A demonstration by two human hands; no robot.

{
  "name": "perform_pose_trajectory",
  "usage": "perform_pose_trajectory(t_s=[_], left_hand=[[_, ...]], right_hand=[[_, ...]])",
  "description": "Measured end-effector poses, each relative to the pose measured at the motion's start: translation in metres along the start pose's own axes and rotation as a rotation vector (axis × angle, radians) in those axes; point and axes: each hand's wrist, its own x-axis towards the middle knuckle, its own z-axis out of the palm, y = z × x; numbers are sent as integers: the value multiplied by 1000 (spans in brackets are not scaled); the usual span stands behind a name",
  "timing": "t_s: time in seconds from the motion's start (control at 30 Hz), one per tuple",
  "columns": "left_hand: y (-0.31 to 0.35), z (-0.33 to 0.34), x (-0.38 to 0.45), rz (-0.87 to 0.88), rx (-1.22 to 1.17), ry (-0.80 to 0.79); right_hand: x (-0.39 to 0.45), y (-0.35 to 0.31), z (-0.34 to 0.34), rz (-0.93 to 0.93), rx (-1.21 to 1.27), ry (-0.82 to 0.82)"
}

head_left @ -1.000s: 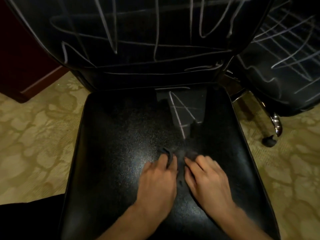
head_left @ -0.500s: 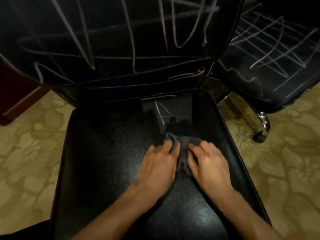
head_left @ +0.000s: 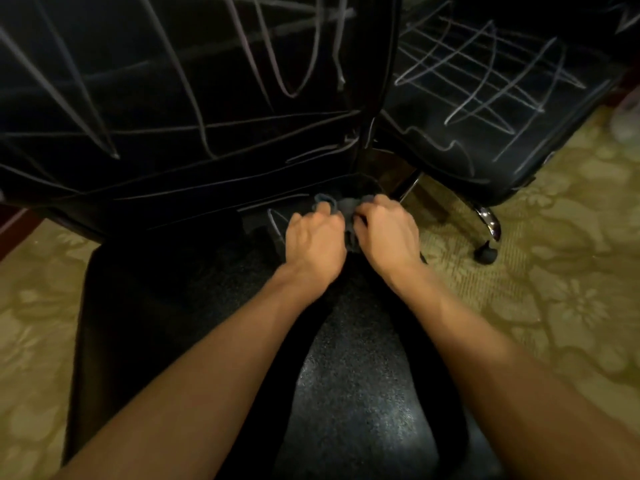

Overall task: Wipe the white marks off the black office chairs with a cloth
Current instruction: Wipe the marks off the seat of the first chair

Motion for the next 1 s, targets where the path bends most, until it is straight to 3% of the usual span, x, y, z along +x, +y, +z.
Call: perform_pose_trajectory(t_s=[0.2,0.47,0.6,0.83,1.0], left_hand=[[-10,5,-67,141,-83,32],[-16,5,-110,252,-56,55],[-14,6,-75,235,-38,102],[27,-8,35,63,-23,-60],[18,-10,51,-29,-30,-68]], right_hand=[[-77,-2,-8,-89,46,39],[-111,-7,-13,-185,30,16],[-79,11,-14,-206,26,51],[18,41,-13,65,-77,-12],[39,23,-4,129,-70,-28]])
